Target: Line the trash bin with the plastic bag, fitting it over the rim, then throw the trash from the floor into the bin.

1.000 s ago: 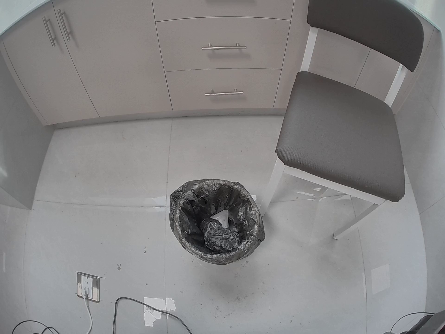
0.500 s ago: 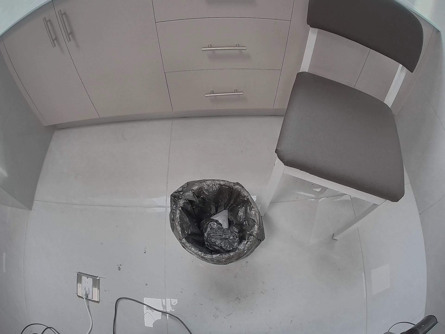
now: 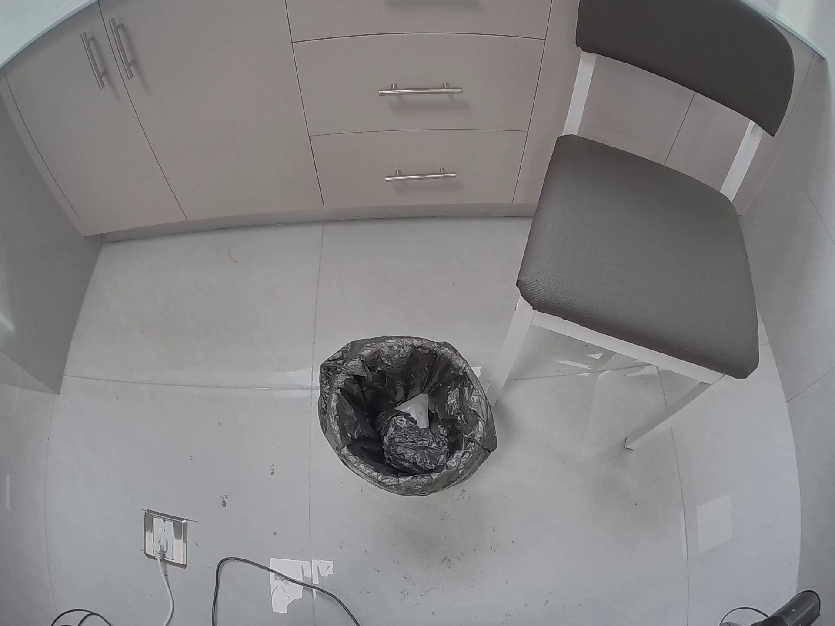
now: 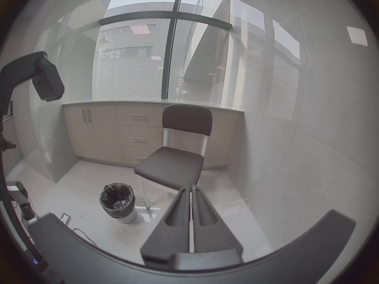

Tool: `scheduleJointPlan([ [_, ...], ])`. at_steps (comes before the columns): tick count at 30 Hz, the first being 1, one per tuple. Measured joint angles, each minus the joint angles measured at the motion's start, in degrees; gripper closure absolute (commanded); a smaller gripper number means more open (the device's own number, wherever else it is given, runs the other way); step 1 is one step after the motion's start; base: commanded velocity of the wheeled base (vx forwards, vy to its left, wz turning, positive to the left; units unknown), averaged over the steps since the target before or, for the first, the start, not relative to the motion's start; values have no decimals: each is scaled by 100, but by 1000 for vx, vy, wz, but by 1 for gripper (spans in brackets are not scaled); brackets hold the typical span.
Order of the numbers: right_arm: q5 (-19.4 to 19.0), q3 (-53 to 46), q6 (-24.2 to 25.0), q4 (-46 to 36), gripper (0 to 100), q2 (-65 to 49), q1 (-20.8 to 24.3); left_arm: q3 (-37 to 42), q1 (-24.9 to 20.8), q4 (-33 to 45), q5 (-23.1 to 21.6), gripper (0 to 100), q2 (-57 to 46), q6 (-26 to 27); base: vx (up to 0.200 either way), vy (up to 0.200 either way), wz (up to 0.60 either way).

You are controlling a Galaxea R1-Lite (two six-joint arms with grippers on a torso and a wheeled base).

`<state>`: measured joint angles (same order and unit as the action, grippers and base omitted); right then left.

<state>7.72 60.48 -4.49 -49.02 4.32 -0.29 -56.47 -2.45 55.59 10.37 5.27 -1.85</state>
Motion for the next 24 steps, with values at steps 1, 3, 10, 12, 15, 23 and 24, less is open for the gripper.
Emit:
scheduleJointPlan([
  [1, -13, -166, 69, 49, 100, -74, 13, 90, 0, -9, 2, 0, -17, -13, 0, 0, 0],
  [3, -30, -508, 197, 145, 100, -176, 29, 247, 0, -61, 2, 0, -48, -49, 0, 0, 0],
  [10, -59, -2041, 406, 1128, 100, -335, 51, 802, 2, -608, 13, 0, -95, -105, 0, 0, 0],
  [12, -66, -2564, 428, 1738, 100, -350, 56, 962, 0, -844, 16, 0, -100, -105, 0, 0, 0],
  [15, -110, -3399, 458, 2803, 100, -363, 56, 1253, 0, -1319, 18, 0, -105, -99, 0, 0, 0],
  [23, -351, -5177, 524, 4350, 100, -368, 60, 2836, 0, -3154, 49, 0, -106, 107, 0, 0, 0],
  [24, -380, -5299, 519, 4448, 100, -368, 60, 3122, 2, -3350, 60, 0, -111, 199, 0, 0, 0],
])
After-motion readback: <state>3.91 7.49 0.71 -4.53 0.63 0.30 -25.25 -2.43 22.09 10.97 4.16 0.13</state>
